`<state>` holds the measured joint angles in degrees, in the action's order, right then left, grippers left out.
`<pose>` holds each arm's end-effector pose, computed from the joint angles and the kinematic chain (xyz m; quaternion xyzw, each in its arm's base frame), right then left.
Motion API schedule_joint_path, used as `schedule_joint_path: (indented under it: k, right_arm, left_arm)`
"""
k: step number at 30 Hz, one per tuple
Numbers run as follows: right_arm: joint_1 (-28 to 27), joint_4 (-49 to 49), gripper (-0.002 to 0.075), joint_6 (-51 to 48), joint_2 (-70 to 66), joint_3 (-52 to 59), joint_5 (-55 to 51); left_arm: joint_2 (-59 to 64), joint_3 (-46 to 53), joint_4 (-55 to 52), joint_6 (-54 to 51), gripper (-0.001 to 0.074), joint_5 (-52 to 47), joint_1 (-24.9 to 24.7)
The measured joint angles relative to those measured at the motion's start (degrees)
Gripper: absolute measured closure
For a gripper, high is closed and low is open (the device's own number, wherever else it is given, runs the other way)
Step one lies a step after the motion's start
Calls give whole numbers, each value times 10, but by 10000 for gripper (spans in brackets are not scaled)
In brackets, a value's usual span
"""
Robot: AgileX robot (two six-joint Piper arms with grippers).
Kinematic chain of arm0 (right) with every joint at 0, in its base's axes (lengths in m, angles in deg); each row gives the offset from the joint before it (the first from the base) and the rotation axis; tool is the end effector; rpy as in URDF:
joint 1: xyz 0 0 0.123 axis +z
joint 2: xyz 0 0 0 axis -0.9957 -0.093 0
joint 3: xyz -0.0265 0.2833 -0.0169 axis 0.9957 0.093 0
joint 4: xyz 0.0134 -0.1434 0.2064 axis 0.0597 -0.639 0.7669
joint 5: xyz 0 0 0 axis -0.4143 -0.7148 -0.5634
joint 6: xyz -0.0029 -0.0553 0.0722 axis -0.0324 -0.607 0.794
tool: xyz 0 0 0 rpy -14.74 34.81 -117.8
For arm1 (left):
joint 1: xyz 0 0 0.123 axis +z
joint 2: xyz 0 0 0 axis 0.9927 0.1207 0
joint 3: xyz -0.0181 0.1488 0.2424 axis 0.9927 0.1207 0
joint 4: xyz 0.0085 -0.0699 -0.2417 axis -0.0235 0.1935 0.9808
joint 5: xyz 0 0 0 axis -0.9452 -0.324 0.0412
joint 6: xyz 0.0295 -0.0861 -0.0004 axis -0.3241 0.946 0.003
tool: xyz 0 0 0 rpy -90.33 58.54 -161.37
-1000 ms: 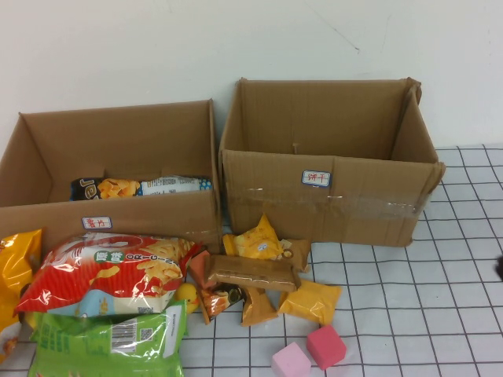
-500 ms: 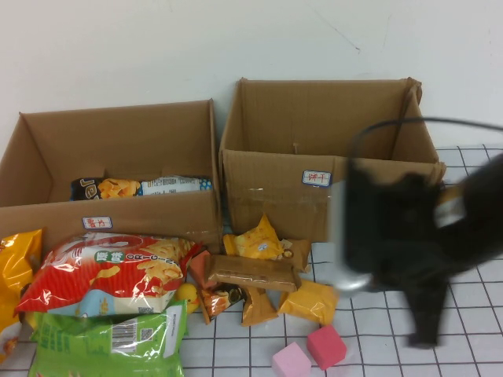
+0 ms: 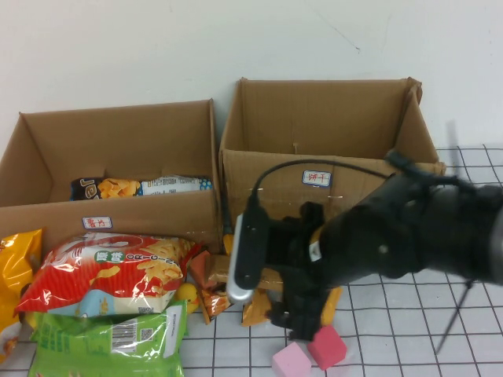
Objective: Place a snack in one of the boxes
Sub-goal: Pick up the biscuit
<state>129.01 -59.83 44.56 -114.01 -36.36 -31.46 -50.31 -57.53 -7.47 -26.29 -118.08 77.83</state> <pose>0.2762 0.2713 0.2203 -0.6511 0.6903 0.0118 0.3153 0.0152 -0.0062 0.2875 0.0085 0.7663 -0.0856 0.6367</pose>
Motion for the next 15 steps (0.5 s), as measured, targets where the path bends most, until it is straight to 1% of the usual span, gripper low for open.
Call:
schedule_joint_path:
  k: [3,6,12,15]
  right_arm:
    - [0,0,64,11,-26,0,51]
    - [0,0,78,12,-47,0,89]
    - [0,2,129,13,-62,0,128]
    - [0,3,142,14,-65,0,142]
  left_arm:
    - [0,0,0,0,736,0,0]
    - [0,0,0,0,736,-1,0]
    - [0,0,0,0,736,-1,0]
    - [0,0,0,0,736,-1,0]
